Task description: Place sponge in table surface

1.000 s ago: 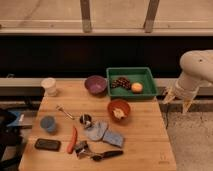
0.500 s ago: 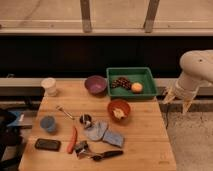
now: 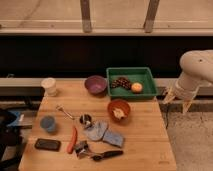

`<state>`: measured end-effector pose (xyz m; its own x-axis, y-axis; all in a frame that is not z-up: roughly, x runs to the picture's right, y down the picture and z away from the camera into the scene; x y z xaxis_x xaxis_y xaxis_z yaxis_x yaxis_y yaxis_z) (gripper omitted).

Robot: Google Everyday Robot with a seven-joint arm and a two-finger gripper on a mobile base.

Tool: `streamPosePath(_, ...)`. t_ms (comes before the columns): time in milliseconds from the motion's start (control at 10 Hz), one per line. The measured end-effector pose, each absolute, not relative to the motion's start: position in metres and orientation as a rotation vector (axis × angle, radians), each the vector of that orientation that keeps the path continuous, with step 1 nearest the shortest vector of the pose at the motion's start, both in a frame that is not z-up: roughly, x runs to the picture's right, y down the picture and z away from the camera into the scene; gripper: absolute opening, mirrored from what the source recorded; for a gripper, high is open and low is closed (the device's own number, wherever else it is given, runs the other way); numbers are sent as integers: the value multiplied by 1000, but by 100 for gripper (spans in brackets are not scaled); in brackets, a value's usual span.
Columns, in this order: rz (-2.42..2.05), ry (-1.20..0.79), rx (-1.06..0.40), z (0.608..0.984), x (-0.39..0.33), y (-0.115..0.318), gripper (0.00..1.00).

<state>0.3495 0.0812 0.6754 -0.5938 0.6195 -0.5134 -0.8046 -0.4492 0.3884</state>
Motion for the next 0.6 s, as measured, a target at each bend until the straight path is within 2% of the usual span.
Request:
streamPosePath(300, 2087, 764, -380, 674, 349, 82, 65)
streamPosePath(600, 1964, 670, -373, 666, 321, 74, 65)
